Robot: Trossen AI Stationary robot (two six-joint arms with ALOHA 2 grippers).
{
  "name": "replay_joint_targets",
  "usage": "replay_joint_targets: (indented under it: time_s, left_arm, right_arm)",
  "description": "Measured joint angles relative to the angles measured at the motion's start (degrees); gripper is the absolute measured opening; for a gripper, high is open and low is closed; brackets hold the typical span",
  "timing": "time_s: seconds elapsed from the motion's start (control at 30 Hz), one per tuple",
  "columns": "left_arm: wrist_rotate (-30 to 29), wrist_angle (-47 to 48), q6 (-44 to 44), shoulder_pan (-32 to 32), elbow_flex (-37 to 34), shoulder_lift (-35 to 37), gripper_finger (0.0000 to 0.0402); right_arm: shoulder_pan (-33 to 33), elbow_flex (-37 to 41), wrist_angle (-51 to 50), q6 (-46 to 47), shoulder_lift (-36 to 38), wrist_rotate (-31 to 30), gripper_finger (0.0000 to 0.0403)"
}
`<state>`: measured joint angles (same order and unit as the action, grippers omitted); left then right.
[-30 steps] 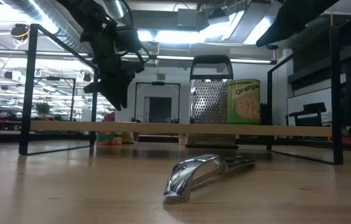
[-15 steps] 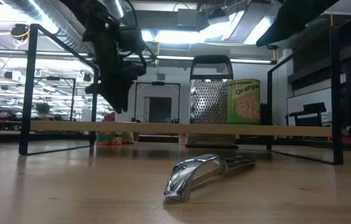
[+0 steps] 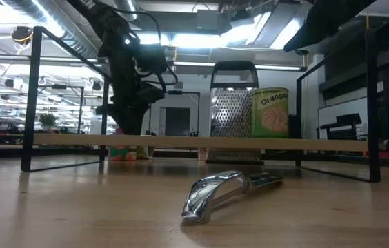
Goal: Pick and place cans onto a shelf
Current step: Put the canned mandarin oranges on the shelf
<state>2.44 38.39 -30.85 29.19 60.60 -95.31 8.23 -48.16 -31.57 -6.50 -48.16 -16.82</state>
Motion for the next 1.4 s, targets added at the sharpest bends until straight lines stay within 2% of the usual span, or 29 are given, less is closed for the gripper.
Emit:
replay_joint_targets:
  time_s: [0.13, 0.37, 0.67, 0.83, 1.03, 1.4]
  left_arm:
    - [-0.2, 0.1, 0.0, 0.0, 0.0, 0.0, 0.0067]
    - [-0.3, 0.1, 1.6, 0.0, -0.1, 0.0, 0.0011]
    - [-0.5, 0.6, 4.5, 0.0, 1.4, -0.3, 0.0004]
    - [-0.5, 0.5, 8.0, -0.5, 5.3, -0.4, 0.0003]
    - [-2.7, 5.5, 12.2, -2.5, 12.1, -0.4, 0.0002]
    - [-3.8, 9.5, 17.9, -11.5, 24.7, -0.2, 0.0002]
  right_arm:
    - [0.0, 0.0, 0.0, 0.0, 0.0, 0.0, 0.0152]
    - [0.0, 0.0, 0.0, 0.2, 0.0, 0.0, 0.0152]
    - [0.0, 0.0, 0.0, 0.2, 0.0, 0.0, 0.0152]
    - [0.0, 0.0, 0.0, 0.2, 0.0, 0.0, 0.0152]
    - [0.0, 0.0, 0.0, 0.2, 0.0, 0.0, 0.0152]
    - [0.0, 0.0, 0.0, 0.2, 0.0, 1.4, 0.0152]
